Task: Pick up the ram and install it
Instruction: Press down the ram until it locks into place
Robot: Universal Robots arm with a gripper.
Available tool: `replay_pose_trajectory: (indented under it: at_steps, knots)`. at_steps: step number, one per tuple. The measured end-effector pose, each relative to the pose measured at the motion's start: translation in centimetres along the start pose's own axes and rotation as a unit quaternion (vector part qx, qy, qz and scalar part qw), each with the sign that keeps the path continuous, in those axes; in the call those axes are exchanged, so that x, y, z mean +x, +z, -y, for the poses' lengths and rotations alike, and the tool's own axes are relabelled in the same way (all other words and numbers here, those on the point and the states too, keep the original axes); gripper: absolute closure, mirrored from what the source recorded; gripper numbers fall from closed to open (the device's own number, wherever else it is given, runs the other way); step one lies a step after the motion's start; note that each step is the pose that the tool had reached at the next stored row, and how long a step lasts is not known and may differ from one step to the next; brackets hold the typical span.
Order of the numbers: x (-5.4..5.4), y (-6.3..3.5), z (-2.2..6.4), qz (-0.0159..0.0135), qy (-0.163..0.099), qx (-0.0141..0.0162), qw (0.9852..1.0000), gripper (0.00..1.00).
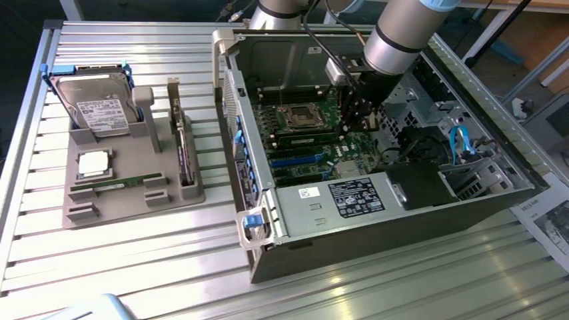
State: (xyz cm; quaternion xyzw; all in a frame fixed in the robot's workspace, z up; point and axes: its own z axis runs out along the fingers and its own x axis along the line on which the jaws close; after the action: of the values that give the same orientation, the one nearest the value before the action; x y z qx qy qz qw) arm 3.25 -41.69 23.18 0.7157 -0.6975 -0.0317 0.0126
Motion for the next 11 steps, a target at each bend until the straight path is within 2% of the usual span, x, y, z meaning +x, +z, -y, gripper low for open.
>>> replay_pose_trajectory:
  at_steps: [8,11]
  knots:
    - [0.05,0.09,0.01,0.0,0.0,0.0,1.0,0.9]
    - [0.04,-0.24,-0.01,0.0001,0.0,-0.0009,1.0,0.9]
